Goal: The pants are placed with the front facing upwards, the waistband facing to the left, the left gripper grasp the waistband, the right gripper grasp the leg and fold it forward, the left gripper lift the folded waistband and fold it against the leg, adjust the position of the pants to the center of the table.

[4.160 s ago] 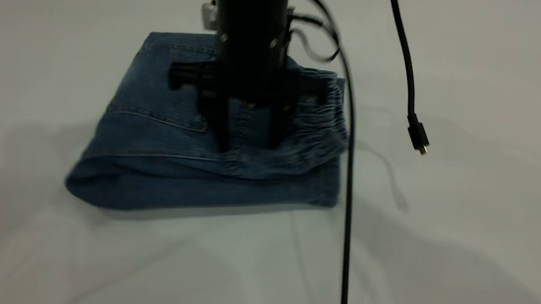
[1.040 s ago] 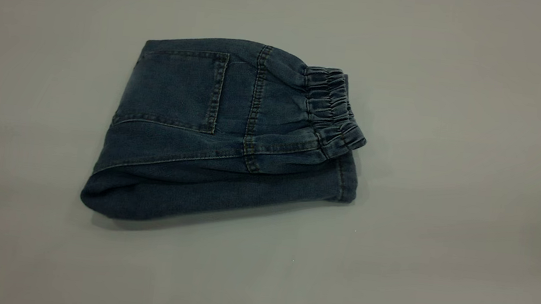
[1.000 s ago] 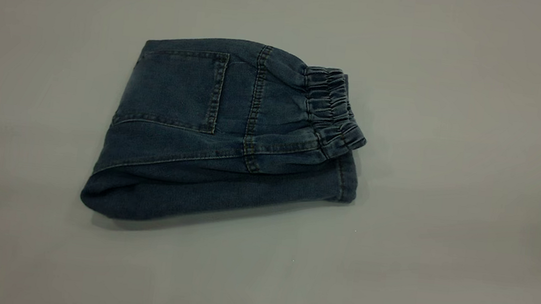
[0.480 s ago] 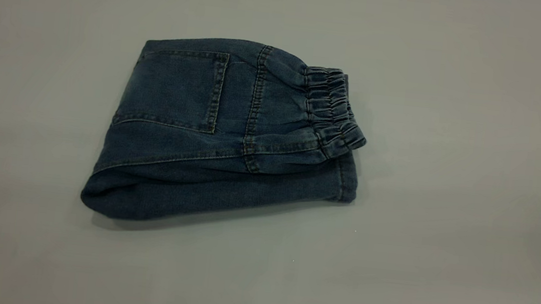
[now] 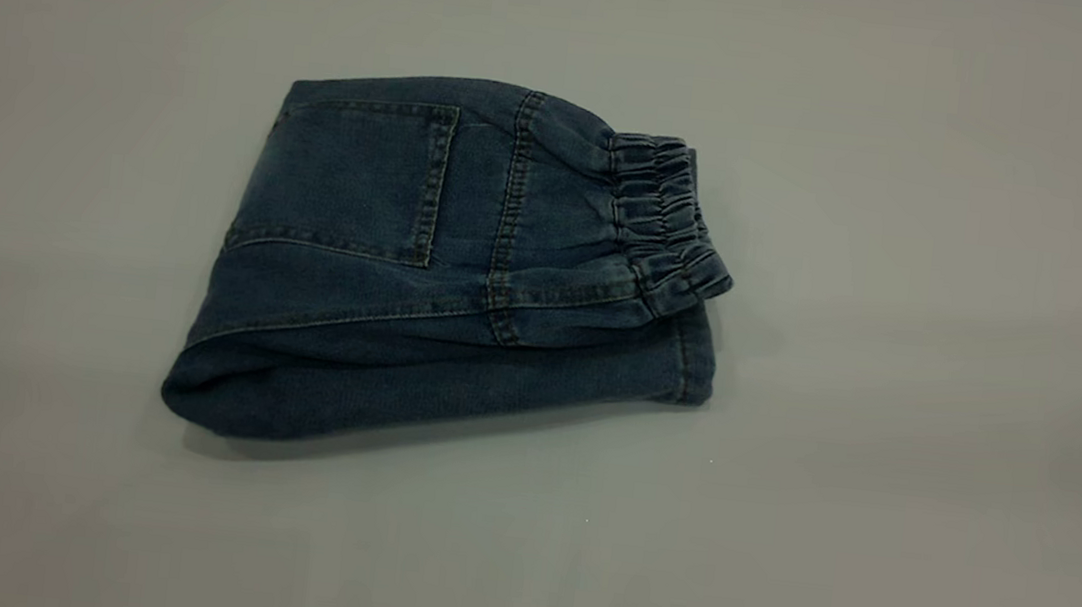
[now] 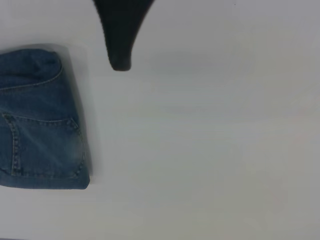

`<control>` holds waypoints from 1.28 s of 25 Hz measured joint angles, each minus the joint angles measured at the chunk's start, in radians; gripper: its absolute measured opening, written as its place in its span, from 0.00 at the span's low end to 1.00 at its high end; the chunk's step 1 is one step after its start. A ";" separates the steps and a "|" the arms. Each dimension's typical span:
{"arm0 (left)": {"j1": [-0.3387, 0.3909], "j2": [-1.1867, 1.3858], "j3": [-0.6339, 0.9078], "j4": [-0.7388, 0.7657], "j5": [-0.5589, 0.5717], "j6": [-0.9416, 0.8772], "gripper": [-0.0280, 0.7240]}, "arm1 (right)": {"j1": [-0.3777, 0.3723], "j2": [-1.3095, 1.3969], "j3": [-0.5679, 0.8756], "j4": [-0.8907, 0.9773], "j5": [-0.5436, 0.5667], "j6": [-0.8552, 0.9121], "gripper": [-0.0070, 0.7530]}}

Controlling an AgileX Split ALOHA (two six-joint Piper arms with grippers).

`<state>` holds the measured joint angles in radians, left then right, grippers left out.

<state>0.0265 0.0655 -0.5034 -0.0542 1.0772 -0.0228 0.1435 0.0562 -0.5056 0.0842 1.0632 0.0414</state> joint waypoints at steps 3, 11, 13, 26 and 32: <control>0.000 0.000 0.000 0.000 0.000 0.000 0.74 | -0.074 -0.056 -0.001 0.002 0.001 0.000 0.47; -0.001 -0.017 0.000 0.000 0.000 0.000 0.74 | -0.084 -0.058 -0.001 0.004 0.002 0.000 0.47; -0.001 -0.045 0.000 0.000 0.000 0.000 0.74 | -0.084 -0.056 -0.001 0.004 0.002 0.001 0.47; -0.019 -0.066 0.000 -0.001 0.000 0.002 0.74 | -0.084 -0.056 -0.001 0.002 0.001 0.000 0.47; -0.019 -0.066 0.000 -0.001 0.000 0.003 0.74 | -0.084 -0.056 -0.001 0.003 0.000 0.000 0.47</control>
<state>0.0079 0.0000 -0.5034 -0.0552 1.0776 -0.0199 0.0592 0.0000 -0.5068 0.0876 1.0631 0.0415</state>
